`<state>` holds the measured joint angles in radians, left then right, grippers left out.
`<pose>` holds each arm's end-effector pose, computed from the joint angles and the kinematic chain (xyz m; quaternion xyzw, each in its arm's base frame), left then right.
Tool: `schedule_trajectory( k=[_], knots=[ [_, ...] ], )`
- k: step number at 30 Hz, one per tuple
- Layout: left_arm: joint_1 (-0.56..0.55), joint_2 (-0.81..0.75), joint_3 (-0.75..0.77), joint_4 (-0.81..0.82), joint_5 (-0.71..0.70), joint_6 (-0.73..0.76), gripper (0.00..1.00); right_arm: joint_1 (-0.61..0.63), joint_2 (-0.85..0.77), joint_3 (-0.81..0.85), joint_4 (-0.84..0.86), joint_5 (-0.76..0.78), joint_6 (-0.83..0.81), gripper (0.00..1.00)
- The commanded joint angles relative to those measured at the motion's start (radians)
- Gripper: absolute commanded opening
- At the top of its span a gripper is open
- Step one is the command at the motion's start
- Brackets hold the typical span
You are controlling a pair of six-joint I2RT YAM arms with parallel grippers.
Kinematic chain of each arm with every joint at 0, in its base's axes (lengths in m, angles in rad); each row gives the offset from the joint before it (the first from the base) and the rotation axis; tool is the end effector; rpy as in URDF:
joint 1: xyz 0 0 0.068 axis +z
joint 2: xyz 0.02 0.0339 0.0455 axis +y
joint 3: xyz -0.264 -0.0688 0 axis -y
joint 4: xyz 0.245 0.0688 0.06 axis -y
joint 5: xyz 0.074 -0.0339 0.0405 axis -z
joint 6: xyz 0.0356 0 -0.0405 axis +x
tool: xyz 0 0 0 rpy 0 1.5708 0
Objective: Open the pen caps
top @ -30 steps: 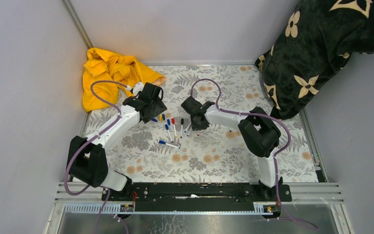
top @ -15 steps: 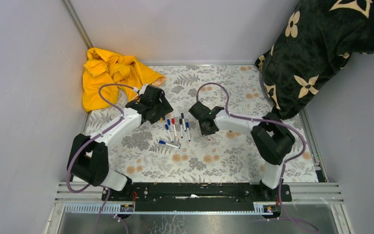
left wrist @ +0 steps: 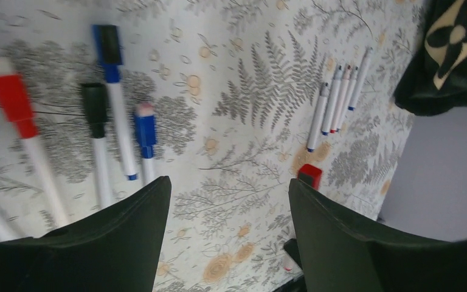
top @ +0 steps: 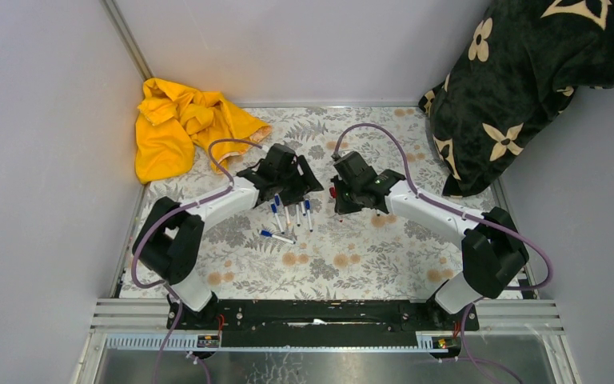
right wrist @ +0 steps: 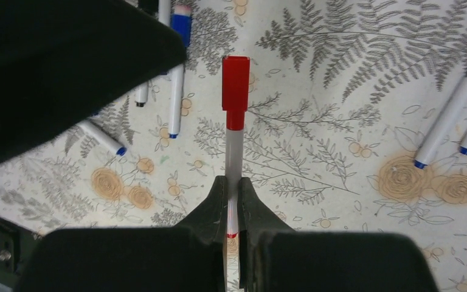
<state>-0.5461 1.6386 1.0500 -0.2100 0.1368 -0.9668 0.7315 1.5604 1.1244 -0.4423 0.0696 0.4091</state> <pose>0.2976 -0.1866 0.2125 -0.1678 0.9092 -0.3039 0.2298 0.2507 0.2217 0.2441 -0.1392 0.9298 0.1556 0.3032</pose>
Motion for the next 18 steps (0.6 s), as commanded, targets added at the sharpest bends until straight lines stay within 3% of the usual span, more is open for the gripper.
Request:
schedule_trajectory(
  k=[1,18],
  knots=[
    [-0.026,0.04,0.042,0.132,0.077,-0.054,0.77,-0.021,-0.035,-0.003,0.03,-0.151,-0.03,0.0],
    [-0.059,0.076,0.032,0.261,0.099,-0.17,0.73,-0.061,-0.049,-0.014,0.042,-0.232,-0.047,0.0]
  ],
)
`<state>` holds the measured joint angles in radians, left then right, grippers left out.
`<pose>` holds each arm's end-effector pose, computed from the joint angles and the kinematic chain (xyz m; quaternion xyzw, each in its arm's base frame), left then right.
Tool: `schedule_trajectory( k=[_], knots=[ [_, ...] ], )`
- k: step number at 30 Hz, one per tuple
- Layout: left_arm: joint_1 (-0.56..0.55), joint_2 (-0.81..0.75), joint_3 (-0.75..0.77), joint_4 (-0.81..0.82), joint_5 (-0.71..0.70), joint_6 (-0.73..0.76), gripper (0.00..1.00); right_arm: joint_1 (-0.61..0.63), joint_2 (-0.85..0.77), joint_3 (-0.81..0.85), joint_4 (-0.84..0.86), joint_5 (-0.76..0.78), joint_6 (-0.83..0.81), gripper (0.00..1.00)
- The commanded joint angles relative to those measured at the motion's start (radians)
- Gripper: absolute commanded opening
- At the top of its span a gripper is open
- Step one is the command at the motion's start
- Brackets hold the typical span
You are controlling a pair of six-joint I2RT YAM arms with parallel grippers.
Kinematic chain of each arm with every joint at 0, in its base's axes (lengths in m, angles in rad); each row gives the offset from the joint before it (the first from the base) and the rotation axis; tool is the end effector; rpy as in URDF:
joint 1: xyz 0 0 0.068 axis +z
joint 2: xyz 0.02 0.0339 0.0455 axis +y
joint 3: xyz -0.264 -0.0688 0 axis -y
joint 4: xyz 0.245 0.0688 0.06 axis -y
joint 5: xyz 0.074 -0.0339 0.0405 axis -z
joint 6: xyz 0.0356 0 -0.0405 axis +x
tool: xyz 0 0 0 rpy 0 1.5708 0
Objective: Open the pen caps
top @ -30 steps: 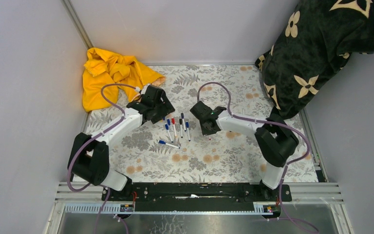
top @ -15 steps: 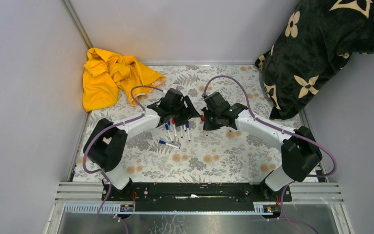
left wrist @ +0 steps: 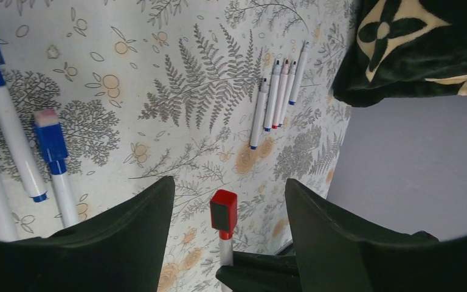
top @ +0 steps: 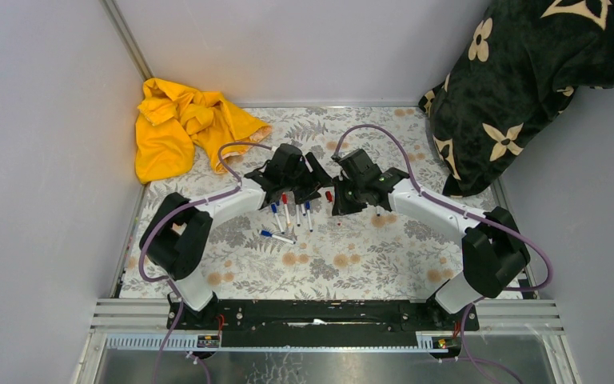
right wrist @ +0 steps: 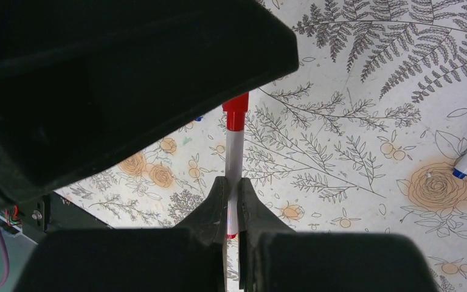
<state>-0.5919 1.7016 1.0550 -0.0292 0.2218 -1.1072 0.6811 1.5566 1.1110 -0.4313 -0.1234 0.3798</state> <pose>0.3035 -0.2135 0.2075 -0.1820 0.8786 -0.3888 0.2090 0.2560 0.2131 0.2420 -0.1616 0.9248 0.2217 0.2634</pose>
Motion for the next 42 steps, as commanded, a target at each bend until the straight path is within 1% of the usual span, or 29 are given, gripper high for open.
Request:
schedule_trajectory(
  k=[1,4,10,17,19,27,29,32,36,38,42],
  knots=[
    [-0.016,0.015,0.028,0.08,0.012,-0.033,0.72,-0.01,-0.046,0.0,0.032,-0.04,-0.017,0.0],
    [-0.021,0.019,0.022,0.094,0.008,-0.043,0.66,-0.013,-0.053,-0.003,0.037,-0.046,-0.013,0.0],
    [-0.032,0.024,0.01,0.112,0.0,-0.073,0.58,-0.024,-0.069,-0.01,0.05,-0.068,-0.001,0.0],
    [-0.039,0.012,-0.003,0.124,-0.023,-0.097,0.43,-0.033,-0.082,-0.02,0.055,-0.091,0.003,0.0],
    [-0.042,0.011,-0.004,0.125,-0.024,-0.097,0.36,-0.035,-0.088,-0.025,0.058,-0.091,0.004,0.0],
    [-0.052,-0.005,-0.024,0.128,-0.043,-0.101,0.0,-0.051,-0.103,-0.039,0.065,-0.092,0.008,0.0],
    [-0.054,-0.007,-0.026,0.122,-0.048,-0.106,0.0,-0.053,-0.105,-0.037,0.069,-0.094,0.008,0.01],
    [-0.056,-0.008,-0.016,0.091,-0.06,-0.112,0.0,-0.054,-0.108,-0.038,0.082,-0.095,0.011,0.1],
    [-0.064,-0.007,0.007,0.049,-0.079,-0.116,0.0,-0.056,-0.094,-0.027,0.095,-0.101,0.021,0.25],
    [-0.067,-0.005,0.018,0.032,-0.085,-0.119,0.0,-0.056,-0.083,-0.02,0.1,-0.102,0.025,0.27],
    [-0.073,-0.002,0.031,0.031,-0.084,-0.127,0.0,-0.056,-0.057,0.001,0.103,-0.101,0.027,0.27]
  ],
)
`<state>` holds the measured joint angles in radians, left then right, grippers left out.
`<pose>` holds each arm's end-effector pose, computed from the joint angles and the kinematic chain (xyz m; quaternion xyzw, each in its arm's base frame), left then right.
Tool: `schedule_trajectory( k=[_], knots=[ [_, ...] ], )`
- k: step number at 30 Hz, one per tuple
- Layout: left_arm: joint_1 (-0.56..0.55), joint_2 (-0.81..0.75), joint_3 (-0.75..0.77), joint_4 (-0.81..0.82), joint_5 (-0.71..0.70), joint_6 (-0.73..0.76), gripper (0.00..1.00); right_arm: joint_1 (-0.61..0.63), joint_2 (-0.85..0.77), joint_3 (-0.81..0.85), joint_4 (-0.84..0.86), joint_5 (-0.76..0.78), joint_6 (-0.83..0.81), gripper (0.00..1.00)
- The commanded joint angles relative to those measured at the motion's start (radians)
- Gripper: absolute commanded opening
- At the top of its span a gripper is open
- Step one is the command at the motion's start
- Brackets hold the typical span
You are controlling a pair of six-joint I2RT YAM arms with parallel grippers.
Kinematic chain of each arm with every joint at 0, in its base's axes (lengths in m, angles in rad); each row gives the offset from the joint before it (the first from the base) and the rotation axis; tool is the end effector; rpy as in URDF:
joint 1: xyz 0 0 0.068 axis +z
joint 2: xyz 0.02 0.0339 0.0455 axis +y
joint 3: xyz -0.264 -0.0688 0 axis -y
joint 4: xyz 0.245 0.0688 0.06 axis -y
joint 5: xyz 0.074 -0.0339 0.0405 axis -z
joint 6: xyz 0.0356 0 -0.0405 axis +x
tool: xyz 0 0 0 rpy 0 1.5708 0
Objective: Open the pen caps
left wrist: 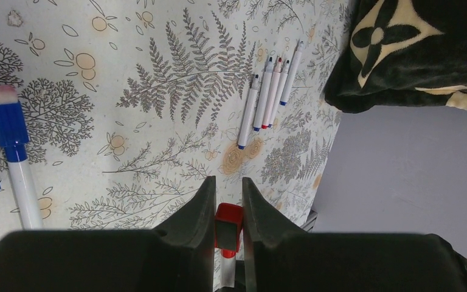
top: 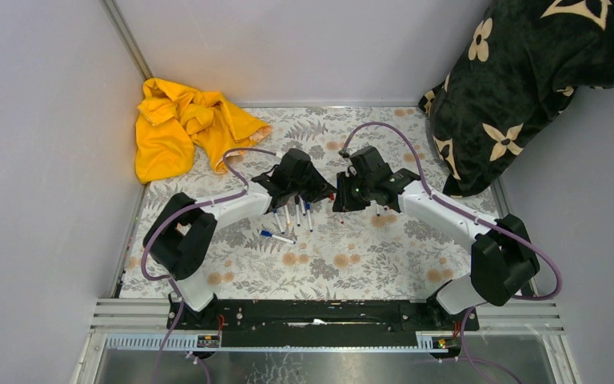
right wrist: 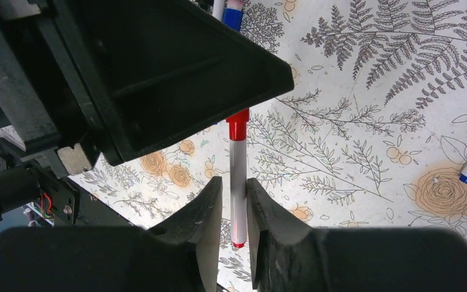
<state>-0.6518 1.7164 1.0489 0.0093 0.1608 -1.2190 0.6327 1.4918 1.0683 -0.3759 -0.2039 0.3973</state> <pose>0.2940 -0.2315 0.2034 -0.2164 0.8689 -0.3963 0.2026 0.2563 0.1969 0.2526 -0.1463 0.9109 0.2664 0.2793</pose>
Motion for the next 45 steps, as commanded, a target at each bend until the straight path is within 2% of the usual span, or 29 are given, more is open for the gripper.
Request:
schedule_trajectory(
  k=[1,10,12,14,15,19,25,30,37,45],
  knots=[
    [-0.014,-0.016,0.04,-0.008,-0.022,-0.017,0.0,-0.008,0.014,0.049,0.05,-0.018,0.009,0.27],
    [-0.014,-0.019,0.048,-0.008,-0.017,-0.034,0.0,-0.007,0.051,0.042,0.072,-0.009,0.012,0.24],
    [-0.014,-0.022,0.048,-0.008,-0.017,-0.044,0.0,-0.007,0.053,0.038,0.073,0.0,0.014,0.18],
    [-0.014,-0.025,0.047,-0.018,-0.028,-0.056,0.0,-0.007,0.052,0.031,0.072,0.008,0.012,0.03],
    [-0.014,-0.027,0.052,-0.041,-0.041,-0.058,0.0,-0.008,0.049,0.026,0.069,0.012,0.011,0.0],
    [-0.009,-0.029,0.072,-0.113,-0.133,-0.057,0.0,-0.008,0.03,-0.005,0.056,0.01,0.003,0.0],
    [0.024,-0.005,0.086,-0.097,-0.211,-0.083,0.0,-0.007,-0.013,-0.078,0.038,-0.031,-0.01,0.0],
    [0.054,0.041,0.181,-0.118,-0.233,0.021,0.0,-0.01,-0.069,-0.147,0.025,-0.06,-0.025,0.0],
    [0.088,0.073,0.241,-0.162,-0.259,0.183,0.0,-0.018,-0.108,-0.189,0.009,-0.098,-0.044,0.0],
    [0.112,0.065,0.229,-0.19,-0.312,0.235,0.0,-0.021,-0.11,-0.197,0.018,-0.134,-0.044,0.0]
  ],
)
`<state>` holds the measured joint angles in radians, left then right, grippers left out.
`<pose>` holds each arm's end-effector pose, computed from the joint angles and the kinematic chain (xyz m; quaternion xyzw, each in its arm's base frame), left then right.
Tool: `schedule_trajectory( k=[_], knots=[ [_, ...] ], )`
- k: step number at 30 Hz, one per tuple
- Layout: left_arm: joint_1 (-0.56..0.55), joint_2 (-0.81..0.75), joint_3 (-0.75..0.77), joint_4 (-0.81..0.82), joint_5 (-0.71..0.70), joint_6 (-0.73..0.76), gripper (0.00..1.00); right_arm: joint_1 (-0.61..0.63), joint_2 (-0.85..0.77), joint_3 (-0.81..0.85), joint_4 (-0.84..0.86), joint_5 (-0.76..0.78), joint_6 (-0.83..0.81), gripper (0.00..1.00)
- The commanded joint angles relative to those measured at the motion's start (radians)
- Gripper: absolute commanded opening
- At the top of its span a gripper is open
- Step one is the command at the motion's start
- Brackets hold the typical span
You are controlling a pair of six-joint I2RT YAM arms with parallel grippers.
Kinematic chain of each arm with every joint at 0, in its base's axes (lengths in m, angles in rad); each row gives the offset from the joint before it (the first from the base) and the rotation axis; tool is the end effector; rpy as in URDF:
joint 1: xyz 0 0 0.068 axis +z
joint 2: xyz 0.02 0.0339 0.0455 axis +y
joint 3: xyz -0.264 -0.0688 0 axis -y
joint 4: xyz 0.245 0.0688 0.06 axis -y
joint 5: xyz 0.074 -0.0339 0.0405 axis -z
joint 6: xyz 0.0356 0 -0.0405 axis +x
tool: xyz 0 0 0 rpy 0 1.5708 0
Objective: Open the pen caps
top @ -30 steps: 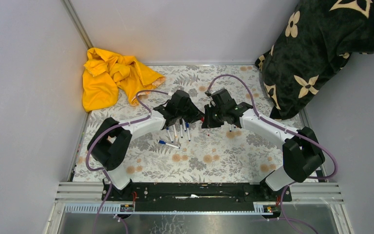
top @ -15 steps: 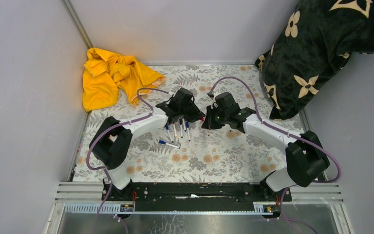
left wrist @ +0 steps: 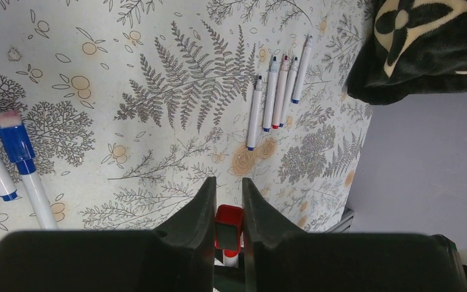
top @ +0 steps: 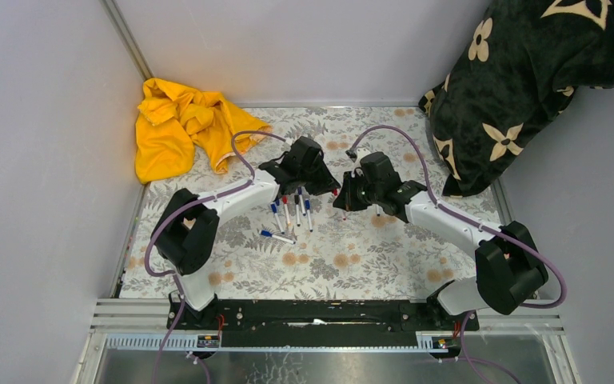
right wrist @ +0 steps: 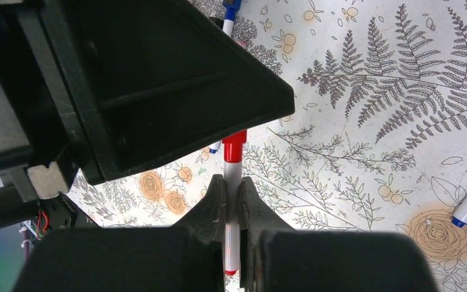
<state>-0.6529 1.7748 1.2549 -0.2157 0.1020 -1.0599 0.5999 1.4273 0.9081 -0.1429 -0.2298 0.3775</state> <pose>0.3132 -0.2441 0.2290 -0.1642 0.8982 -0.3365 0.2302 0.2517 0.1820 0.2385 -0.1491 0.8815 0.2956 0.3366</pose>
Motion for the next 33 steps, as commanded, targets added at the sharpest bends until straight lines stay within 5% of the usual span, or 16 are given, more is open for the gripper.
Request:
schedule_trajectory(
  k=[1,14,33],
  knots=[
    [0.116,0.004,0.018,0.036,-0.258,0.067,0.0,0.011,-0.05,-0.041,-0.211,-0.11,-0.021,0.0],
    [0.169,-0.023,-0.026,0.015,-0.3,-0.081,0.0,0.012,-0.169,-0.157,-0.148,-0.104,0.028,0.0],
    [0.258,-0.052,-0.032,-0.005,-0.312,-0.111,0.0,0.011,-0.276,-0.271,-0.174,-0.107,0.043,0.0]
  ],
)
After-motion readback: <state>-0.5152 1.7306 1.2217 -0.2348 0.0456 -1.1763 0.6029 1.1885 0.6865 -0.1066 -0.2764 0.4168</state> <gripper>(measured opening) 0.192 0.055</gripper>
